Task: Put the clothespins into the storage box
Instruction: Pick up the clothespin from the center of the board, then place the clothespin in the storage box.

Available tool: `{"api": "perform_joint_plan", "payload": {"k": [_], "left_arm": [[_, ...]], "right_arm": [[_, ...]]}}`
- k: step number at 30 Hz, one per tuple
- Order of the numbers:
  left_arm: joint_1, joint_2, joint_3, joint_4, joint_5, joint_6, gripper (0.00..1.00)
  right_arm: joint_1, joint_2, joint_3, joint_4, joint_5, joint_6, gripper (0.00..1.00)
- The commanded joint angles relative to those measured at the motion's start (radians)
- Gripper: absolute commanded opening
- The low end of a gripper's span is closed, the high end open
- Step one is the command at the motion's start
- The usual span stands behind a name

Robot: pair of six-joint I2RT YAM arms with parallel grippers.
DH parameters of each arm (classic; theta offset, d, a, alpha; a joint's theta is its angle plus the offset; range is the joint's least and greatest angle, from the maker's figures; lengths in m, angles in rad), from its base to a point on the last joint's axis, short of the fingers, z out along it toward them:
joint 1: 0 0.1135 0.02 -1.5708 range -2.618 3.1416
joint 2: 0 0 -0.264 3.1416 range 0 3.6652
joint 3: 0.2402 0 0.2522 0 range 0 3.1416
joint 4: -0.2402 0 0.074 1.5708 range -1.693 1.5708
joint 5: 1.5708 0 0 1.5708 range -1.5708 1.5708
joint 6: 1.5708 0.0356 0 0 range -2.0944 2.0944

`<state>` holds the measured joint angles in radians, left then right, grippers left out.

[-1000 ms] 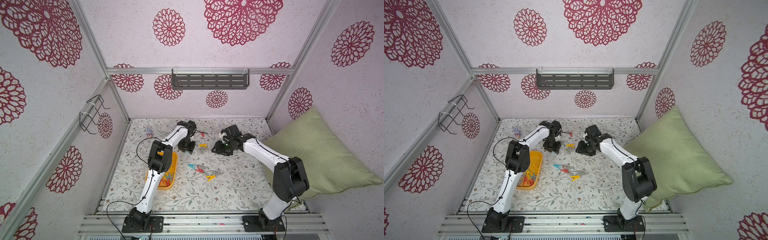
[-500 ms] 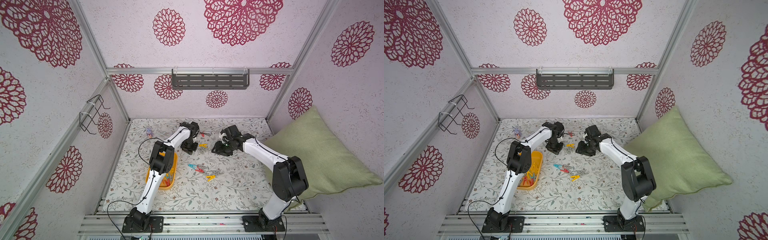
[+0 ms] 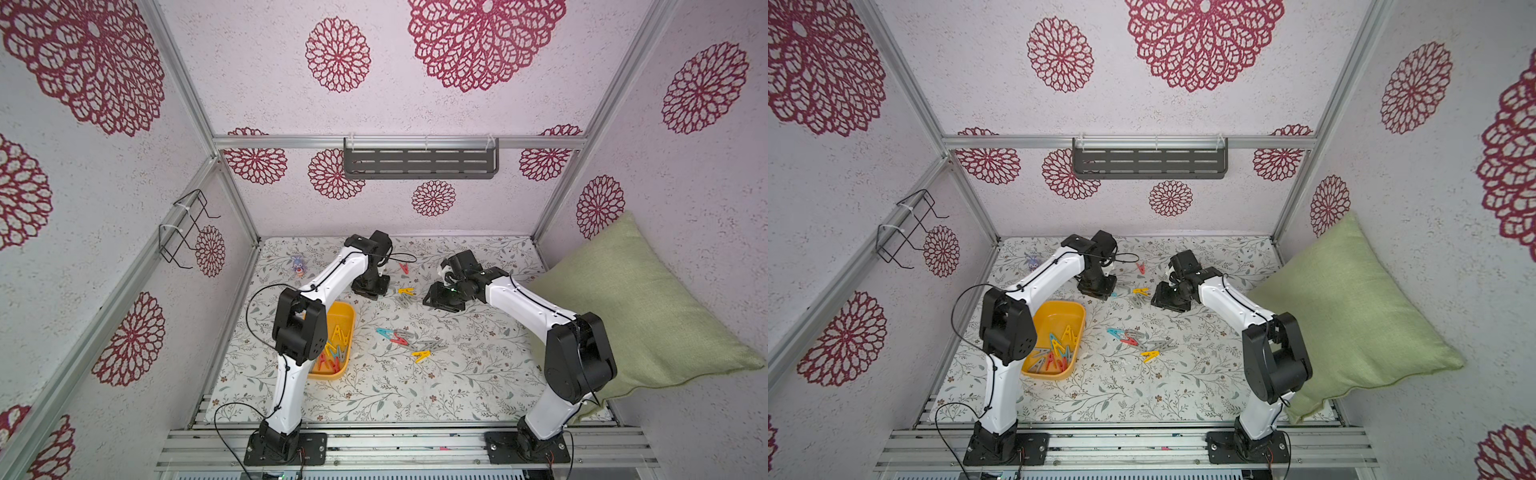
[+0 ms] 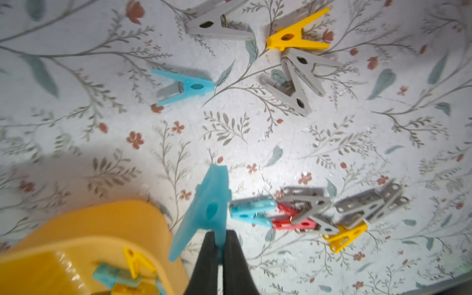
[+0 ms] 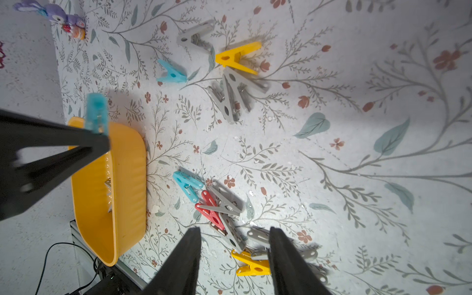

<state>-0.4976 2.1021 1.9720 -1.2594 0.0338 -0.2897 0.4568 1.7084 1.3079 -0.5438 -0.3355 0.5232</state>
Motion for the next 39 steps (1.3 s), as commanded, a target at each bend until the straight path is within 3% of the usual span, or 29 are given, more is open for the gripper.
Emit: {"api": "perform_joint_plan", "payload": {"k": [1, 10, 17, 18, 21, 23, 31, 39], "left_arm": [[-0.005, -0.127, -0.099, -0.012, -0.038, -0.038, 0.00], [0.004, -0.512, -0.558, 0.061, -0.044, -0.165, 0.00], [0.025, -0.641, -0.798, 0.145, -0.048, -0.245, 0.06], [0.030, -0.643, -0.807, 0.146, -0.047, -0.246, 0.10], [0.043, -0.640, -0.811, 0.144, -0.054, -0.248, 0.38], [0.048, -0.638, -0.800, 0.139, -0.061, -0.245, 0.49], [0.056, -0.602, -0.644, 0.110, -0.055, -0.248, 0.53], [0.056, -0.549, -0.533, 0.203, 0.078, -0.359, 0.53]], "right_arm": [[0.042, 0.008, 0.059, -0.017, 0.032, -0.016, 0.49], [0.204, 0.166, 0.198, -0.078, 0.097, -0.074, 0.49], [0.271, 0.268, 0.289, -0.105, 0.125, -0.092, 0.48], [0.273, 0.277, 0.301, -0.111, 0.127, -0.097, 0.48], [0.279, 0.302, 0.329, -0.136, 0.157, -0.113, 0.48], [0.279, 0.308, 0.341, -0.145, 0.184, -0.120, 0.48], [0.247, 0.365, 0.452, -0.204, 0.325, -0.143, 0.47], [0.168, 0.461, 0.555, -0.238, 0.362, -0.187, 0.47]]}}
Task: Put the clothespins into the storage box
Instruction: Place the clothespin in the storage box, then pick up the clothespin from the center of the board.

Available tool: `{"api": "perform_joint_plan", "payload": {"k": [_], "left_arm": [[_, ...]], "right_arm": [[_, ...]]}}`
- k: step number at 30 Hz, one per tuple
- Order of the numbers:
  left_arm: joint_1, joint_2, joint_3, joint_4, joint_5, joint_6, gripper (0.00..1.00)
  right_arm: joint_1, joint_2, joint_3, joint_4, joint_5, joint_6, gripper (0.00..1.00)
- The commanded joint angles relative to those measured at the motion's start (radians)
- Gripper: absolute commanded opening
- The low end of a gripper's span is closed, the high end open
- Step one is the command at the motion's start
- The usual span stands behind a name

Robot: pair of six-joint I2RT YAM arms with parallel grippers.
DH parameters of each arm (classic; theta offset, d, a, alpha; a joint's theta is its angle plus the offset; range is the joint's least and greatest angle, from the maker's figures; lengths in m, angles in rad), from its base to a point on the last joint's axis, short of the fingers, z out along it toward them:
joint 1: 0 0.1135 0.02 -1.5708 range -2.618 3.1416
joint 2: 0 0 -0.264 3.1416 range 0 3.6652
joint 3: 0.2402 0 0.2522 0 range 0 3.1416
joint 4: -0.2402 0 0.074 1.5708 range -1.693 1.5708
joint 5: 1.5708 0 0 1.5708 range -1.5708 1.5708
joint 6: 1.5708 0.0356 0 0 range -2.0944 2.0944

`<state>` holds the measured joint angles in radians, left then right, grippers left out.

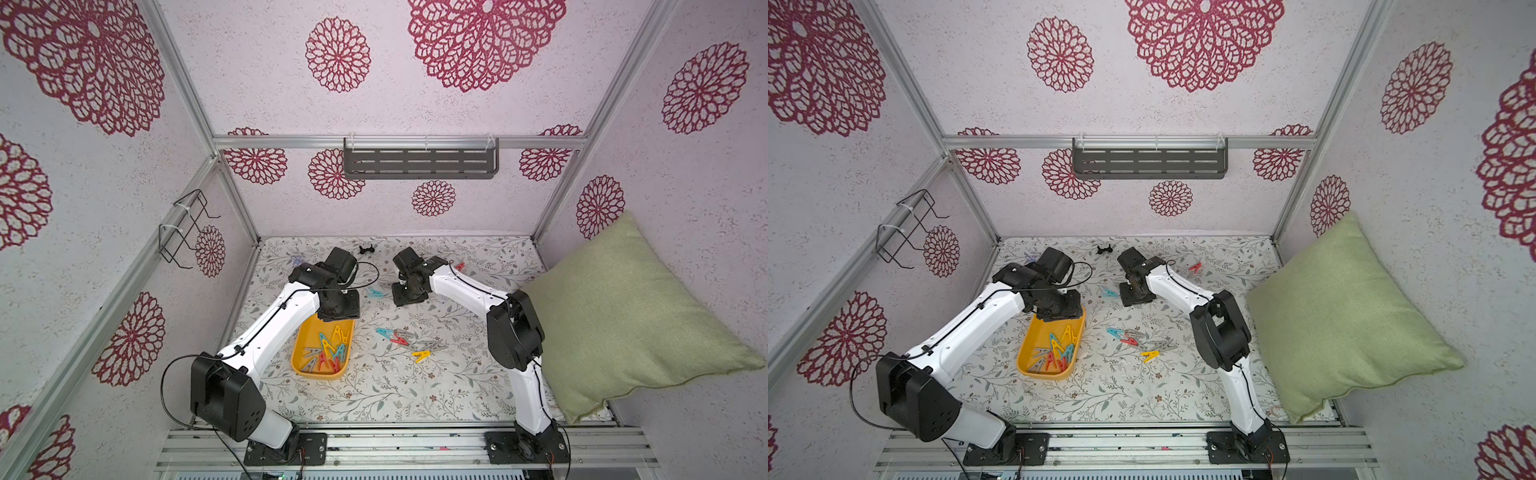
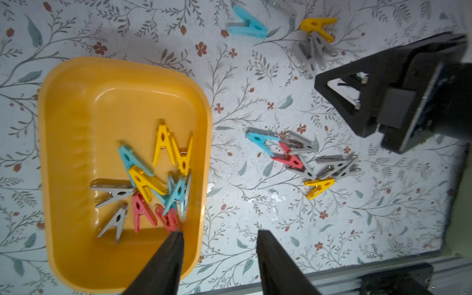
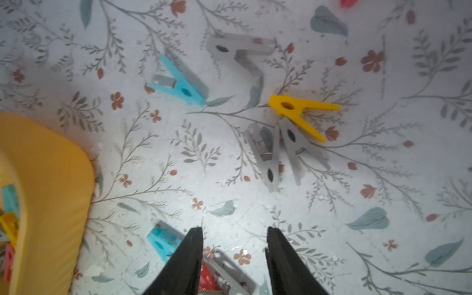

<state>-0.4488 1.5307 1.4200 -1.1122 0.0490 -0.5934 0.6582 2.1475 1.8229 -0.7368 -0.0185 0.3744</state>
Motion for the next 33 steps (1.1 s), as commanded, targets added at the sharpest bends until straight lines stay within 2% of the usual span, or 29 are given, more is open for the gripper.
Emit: {"api": "perform_joint_plan", "payload": {"k": [1, 10, 18, 26, 30, 33], "left_arm": [[0.007, 0.027, 0.023, 0.065, 0.073, -0.068, 0.53], [0.007, 0.065, 0.046, 0.060, 0.083, -0.060, 0.53], [0.008, 0.105, 0.078, 0.062, 0.089, -0.060, 0.53], [0.007, 0.140, 0.105, 0.055, 0.103, -0.060, 0.52], [0.008, 0.139, 0.108, 0.048, 0.100, -0.062, 0.52], [0.008, 0.135, 0.108, 0.043, 0.097, -0.062, 0.52]], "right_arm": [[-0.045, 0.035, 0.050, -0.049, 0.045, -0.048, 0.47], [-0.081, 0.126, 0.112, -0.082, 0.029, -0.118, 0.42], [-0.080, 0.138, 0.076, -0.061, 0.007, -0.133, 0.38], [-0.081, 0.195, 0.138, -0.075, 0.002, -0.146, 0.36], [-0.081, 0.220, 0.165, -0.082, 0.003, -0.148, 0.30], [-0.081, 0.226, 0.176, -0.086, -0.005, -0.150, 0.22]]}}
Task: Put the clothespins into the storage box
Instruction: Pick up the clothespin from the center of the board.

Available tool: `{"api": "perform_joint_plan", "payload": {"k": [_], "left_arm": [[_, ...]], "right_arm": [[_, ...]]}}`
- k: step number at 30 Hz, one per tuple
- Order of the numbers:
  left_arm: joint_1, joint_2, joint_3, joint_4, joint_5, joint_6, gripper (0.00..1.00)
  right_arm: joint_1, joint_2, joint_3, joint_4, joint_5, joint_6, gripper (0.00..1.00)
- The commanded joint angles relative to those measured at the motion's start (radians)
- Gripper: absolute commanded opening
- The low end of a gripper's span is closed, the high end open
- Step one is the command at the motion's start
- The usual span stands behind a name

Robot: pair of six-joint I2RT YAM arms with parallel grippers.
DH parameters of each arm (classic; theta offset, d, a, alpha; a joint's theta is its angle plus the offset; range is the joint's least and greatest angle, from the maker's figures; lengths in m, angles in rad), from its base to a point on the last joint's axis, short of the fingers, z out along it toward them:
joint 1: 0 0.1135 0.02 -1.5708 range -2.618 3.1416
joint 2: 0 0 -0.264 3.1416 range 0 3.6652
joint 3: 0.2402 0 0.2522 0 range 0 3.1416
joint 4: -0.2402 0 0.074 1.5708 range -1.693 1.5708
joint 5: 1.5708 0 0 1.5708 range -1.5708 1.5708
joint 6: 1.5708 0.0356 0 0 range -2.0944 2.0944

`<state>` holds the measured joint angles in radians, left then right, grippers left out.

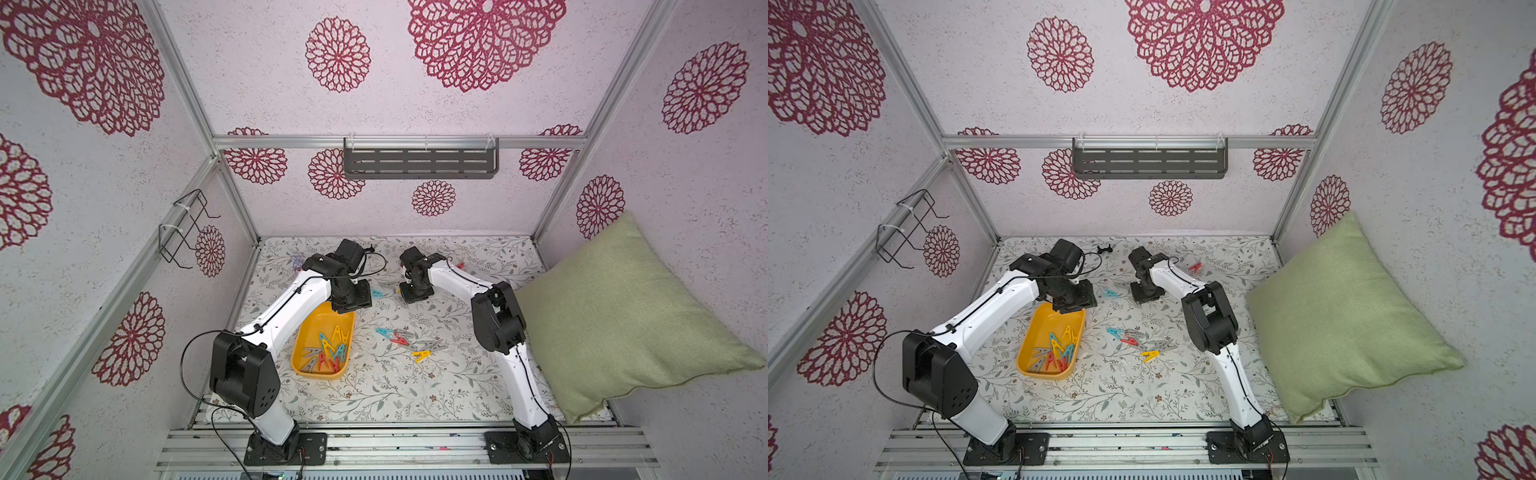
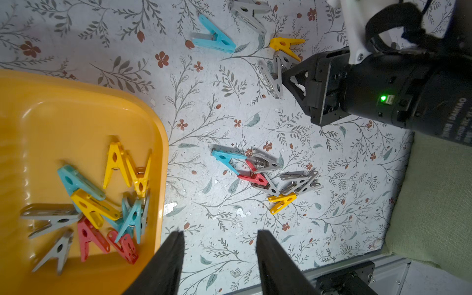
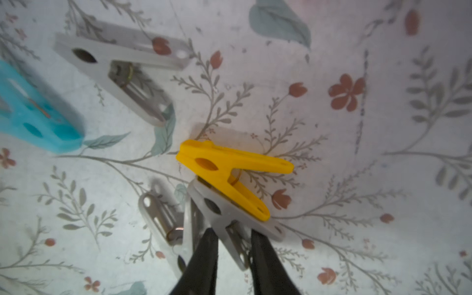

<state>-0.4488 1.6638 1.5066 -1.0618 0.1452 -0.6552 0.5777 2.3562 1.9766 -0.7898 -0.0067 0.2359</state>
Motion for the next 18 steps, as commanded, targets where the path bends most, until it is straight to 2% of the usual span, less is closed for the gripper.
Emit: {"api": "perform_joint_plan", "payload": {"k": [1, 10, 18], "left_arm": [[0.008, 0.001, 0.020, -0.008, 0.000, 0.000, 0.52], [0.007, -0.009, 0.018, 0.002, -0.008, -0.003, 0.53], [0.052, -0.063, -0.006, -0.003, -0.088, -0.028, 0.53]], "right_arm": [[0.000, 0.014, 0.021, -0.032, -0.024, -0.012, 0.20], [0.006, -0.084, -0.022, -0.025, -0.050, 0.004, 0.12], [0.077, -0.171, -0.016, -0.044, -0.096, 0.038, 0.12]]}}
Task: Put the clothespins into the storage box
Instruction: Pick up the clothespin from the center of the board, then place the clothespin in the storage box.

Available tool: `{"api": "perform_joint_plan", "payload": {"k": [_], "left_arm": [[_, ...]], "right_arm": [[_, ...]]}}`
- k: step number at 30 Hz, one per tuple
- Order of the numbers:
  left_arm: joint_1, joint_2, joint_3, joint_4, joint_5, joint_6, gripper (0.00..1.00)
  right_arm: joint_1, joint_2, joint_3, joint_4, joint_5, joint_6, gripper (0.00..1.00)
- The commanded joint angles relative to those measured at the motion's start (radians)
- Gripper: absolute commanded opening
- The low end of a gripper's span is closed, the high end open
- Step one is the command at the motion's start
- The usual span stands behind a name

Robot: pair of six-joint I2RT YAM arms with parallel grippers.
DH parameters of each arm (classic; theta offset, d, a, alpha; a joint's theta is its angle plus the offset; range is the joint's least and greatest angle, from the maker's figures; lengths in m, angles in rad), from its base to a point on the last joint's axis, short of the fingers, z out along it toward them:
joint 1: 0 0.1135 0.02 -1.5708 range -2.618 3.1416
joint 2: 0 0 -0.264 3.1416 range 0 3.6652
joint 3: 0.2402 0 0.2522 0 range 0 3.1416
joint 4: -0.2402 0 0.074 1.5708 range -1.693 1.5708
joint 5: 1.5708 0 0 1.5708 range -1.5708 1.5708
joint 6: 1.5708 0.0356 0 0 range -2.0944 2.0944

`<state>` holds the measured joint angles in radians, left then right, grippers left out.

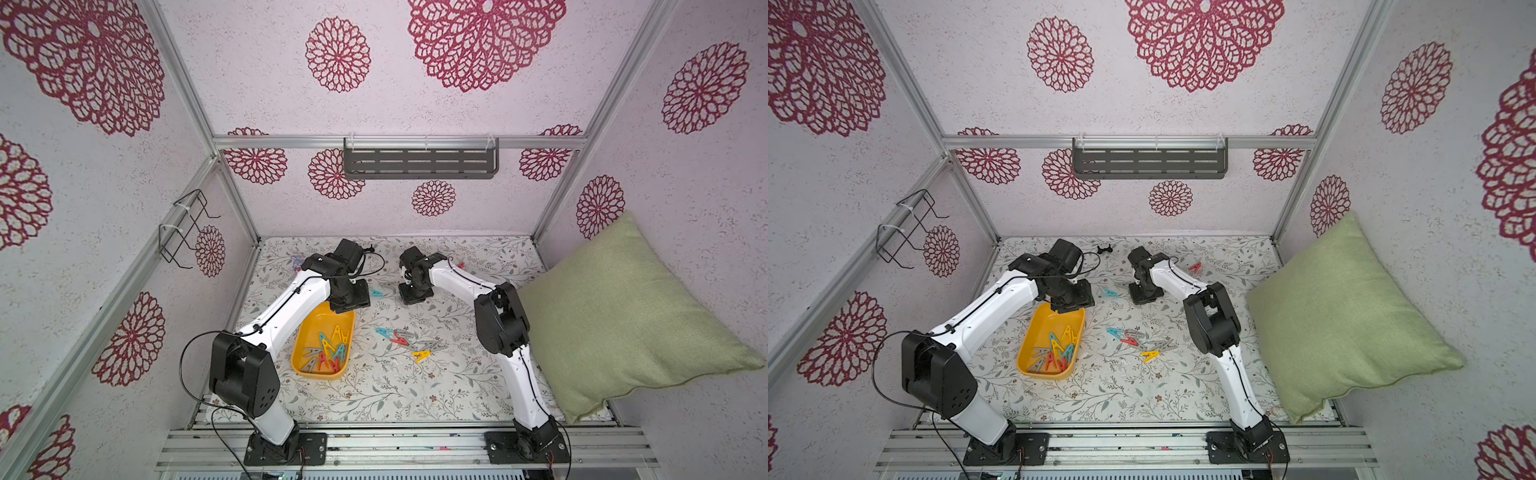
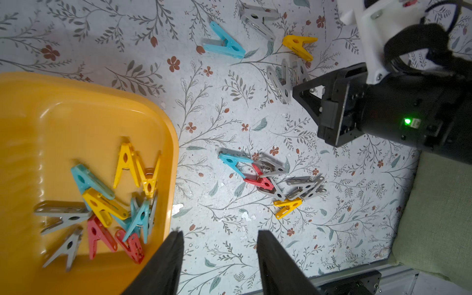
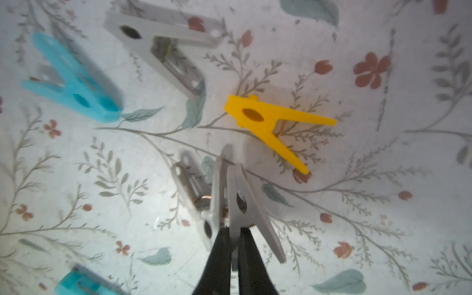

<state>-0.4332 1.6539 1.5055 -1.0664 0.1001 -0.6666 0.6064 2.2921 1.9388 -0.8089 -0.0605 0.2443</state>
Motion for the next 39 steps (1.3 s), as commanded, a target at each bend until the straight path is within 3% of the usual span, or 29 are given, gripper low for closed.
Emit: {"api": "perform_joint_plan", "payload": {"k": [1, 8, 17, 23, 28, 32, 39], "left_arm": [[0.048, -0.065, -0.013, 0.003, -0.044, -0.021, 0.53], [0.183, -0.209, -0.130, 0.000, -0.059, -0.047, 0.56], [0.374, -0.430, -0.320, -0.017, -0.025, -0.075, 0.60], [0.443, -0.558, -0.437, -0.019, 0.020, -0.101, 0.61], [0.451, -0.611, -0.488, -0.023, 0.044, -0.118, 0.62], [0.450, -0.606, -0.469, -0.035, 0.048, -0.113, 0.62], [0.432, -0.516, -0.384, -0.004, 0.089, -0.109, 0.61]], "right_arm": [[0.065, -0.111, 0.030, -0.030, -0.052, 0.035, 0.12], [0.209, -0.079, 0.182, -0.076, -0.136, 0.074, 0.12], [0.367, 0.144, 0.586, -0.216, -0.252, 0.088, 0.13], [0.415, 0.202, 0.586, -0.180, -0.322, 0.108, 0.18], [0.421, 0.205, 0.588, -0.145, -0.349, 0.122, 0.34], [0.411, 0.173, 0.588, -0.123, -0.329, 0.128, 0.47], [0.335, 0.099, 0.586, -0.143, -0.234, 0.141, 0.48]]}}
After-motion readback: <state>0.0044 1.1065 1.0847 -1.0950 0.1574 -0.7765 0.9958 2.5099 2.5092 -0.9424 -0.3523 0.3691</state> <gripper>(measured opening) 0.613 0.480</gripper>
